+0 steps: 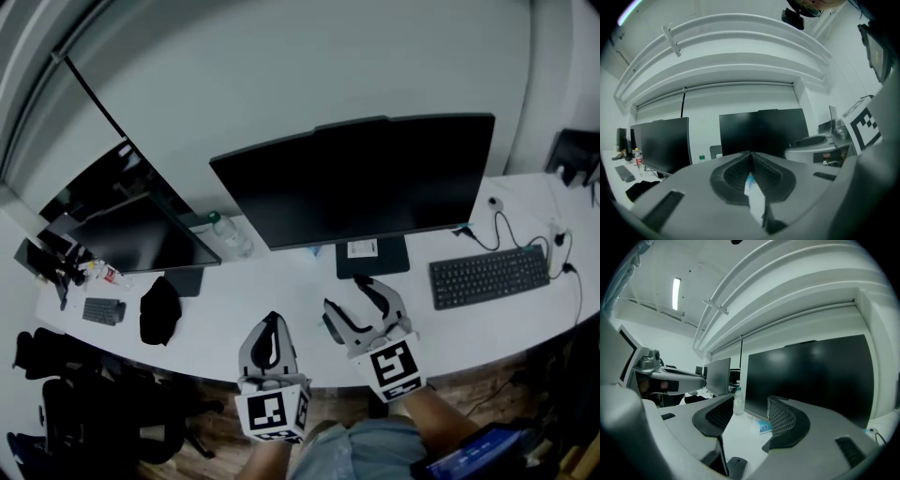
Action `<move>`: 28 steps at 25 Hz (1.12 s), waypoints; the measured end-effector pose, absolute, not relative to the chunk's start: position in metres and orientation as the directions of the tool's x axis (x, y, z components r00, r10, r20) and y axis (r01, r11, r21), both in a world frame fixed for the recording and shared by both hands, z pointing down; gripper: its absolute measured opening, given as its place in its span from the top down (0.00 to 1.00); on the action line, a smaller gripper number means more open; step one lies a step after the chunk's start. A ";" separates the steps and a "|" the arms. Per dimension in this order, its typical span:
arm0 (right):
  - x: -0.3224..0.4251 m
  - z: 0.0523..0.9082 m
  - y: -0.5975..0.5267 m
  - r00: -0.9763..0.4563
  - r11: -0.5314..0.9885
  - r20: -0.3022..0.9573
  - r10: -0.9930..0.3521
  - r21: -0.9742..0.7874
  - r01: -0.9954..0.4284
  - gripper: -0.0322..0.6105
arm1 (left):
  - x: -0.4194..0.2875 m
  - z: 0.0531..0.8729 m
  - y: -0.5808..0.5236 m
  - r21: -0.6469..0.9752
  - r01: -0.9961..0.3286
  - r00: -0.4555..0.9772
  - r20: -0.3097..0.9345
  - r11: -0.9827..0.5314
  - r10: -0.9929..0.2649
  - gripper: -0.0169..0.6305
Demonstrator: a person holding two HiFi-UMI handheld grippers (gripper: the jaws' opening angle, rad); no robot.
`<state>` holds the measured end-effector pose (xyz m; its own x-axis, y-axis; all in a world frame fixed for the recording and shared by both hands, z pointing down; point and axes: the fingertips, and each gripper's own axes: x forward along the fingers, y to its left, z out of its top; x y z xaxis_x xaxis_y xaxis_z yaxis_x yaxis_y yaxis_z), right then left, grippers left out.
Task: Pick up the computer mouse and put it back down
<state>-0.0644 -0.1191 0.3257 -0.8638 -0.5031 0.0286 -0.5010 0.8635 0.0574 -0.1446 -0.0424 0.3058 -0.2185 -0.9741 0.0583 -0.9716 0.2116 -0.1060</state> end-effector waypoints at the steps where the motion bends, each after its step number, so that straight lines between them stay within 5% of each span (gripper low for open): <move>1: -0.066 0.325 -0.120 -0.865 0.865 0.027 -0.501 0.056 -0.499 0.57 | -0.147 0.306 -0.041 -0.106 -0.970 -0.226 0.061 0.219 -0.972 0.96; 14: -0.087 0.332 -0.130 -0.860 0.862 0.068 -0.507 0.073 -0.502 0.52 | -0.172 0.313 -0.043 -0.075 -0.972 -0.229 0.063 0.225 -0.971 0.96; 28: -0.111 0.420 -0.132 -0.800 0.846 0.297 -0.521 0.054 -0.531 0.42 | -0.203 0.357 -0.059 -0.010 -0.989 -0.145 0.160 0.145 -0.976 0.96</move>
